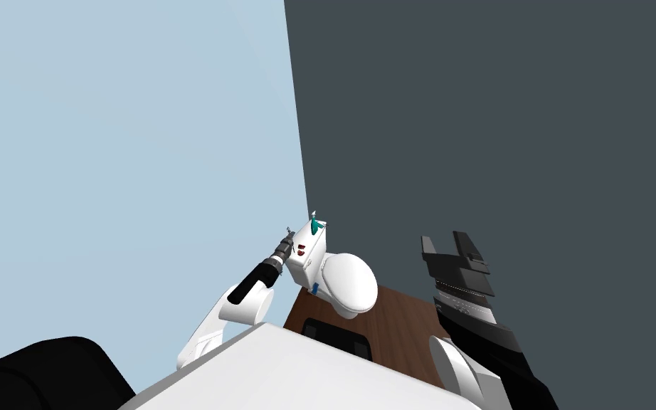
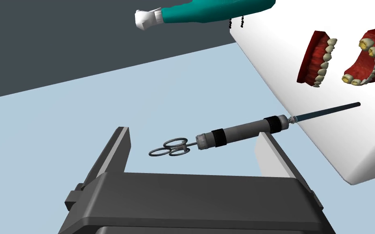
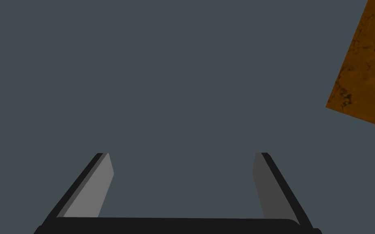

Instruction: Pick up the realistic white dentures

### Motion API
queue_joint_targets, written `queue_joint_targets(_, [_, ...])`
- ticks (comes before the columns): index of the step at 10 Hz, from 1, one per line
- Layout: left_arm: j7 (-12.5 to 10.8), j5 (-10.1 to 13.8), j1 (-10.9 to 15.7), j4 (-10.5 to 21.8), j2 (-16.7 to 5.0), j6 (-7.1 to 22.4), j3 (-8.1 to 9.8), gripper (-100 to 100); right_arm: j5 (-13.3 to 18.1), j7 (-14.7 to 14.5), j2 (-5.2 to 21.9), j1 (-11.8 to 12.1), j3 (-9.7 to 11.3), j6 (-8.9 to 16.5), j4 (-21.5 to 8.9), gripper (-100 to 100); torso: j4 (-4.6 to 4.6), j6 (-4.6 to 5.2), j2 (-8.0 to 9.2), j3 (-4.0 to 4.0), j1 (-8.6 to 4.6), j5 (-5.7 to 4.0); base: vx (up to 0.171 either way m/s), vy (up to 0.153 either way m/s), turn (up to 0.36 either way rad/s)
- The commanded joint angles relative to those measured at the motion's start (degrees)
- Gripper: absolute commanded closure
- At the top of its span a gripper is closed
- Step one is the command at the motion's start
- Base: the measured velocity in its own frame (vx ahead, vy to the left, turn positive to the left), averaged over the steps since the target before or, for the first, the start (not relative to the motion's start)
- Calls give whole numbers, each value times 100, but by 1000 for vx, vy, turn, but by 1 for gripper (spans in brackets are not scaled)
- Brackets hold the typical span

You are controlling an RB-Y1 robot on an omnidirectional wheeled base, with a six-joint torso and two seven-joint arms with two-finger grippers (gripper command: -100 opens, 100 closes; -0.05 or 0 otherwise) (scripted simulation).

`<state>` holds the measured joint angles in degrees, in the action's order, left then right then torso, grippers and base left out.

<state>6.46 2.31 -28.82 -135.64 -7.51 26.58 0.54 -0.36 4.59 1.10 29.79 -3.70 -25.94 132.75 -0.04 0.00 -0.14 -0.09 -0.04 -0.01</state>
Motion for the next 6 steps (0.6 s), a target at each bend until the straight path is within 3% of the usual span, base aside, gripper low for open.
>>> queue_joint_targets(1, [22, 23, -8, -25, 5, 286, 19, -100, 0, 0, 0, 0, 0, 0, 0, 0, 0, 0, 0, 0, 0, 0, 43, -10, 8])
queue_joint_targets(6, [73, 97, -8, -36, 3, 971, 84, -100, 0, 0, 0, 0, 0, 0, 0, 0, 0, 0, 2, 1, 2, 0, 44, -10, 8])
